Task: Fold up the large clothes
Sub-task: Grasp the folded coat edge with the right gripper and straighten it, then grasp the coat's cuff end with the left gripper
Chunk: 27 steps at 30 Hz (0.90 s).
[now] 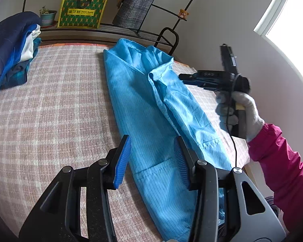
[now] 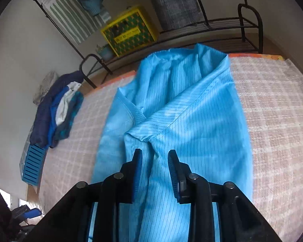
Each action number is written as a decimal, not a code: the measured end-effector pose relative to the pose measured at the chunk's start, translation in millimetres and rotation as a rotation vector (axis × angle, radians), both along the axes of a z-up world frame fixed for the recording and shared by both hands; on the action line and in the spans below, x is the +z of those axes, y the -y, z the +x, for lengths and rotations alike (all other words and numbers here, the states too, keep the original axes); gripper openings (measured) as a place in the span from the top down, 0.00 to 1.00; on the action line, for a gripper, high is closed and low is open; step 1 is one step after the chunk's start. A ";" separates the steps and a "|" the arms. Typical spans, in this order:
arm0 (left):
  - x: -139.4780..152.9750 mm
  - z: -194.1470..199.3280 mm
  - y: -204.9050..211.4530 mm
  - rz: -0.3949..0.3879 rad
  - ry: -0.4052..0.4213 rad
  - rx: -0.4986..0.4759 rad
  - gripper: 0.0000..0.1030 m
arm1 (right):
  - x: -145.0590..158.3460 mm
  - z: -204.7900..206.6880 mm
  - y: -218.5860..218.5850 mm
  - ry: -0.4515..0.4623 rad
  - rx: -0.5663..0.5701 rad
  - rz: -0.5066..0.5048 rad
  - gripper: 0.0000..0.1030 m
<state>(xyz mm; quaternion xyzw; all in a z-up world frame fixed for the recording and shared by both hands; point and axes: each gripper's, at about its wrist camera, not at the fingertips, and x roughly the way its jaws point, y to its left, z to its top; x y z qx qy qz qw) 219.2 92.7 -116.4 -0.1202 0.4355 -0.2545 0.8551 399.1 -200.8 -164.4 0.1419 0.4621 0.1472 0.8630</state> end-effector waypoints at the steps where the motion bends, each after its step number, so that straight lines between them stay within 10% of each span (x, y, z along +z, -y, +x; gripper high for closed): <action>1: -3.7 -3.7 0.0 -0.001 -0.009 0.001 0.57 | 8.8 -14.6 6.6 0.012 -0.004 0.006 0.72; 10: -62.4 -52.4 -4.4 -0.091 -0.198 0.024 0.57 | 49.1 -181.3 66.3 0.073 -0.047 0.020 0.66; 17: -87.7 -103.2 3.3 -0.148 -0.287 0.025 0.46 | 8.2 -296.9 93.8 0.014 -0.072 0.005 0.51; 27: -105.9 -123.4 14.2 -0.122 -0.322 0.071 0.46 | -75.8 -312.1 83.0 -0.162 -0.018 0.009 0.56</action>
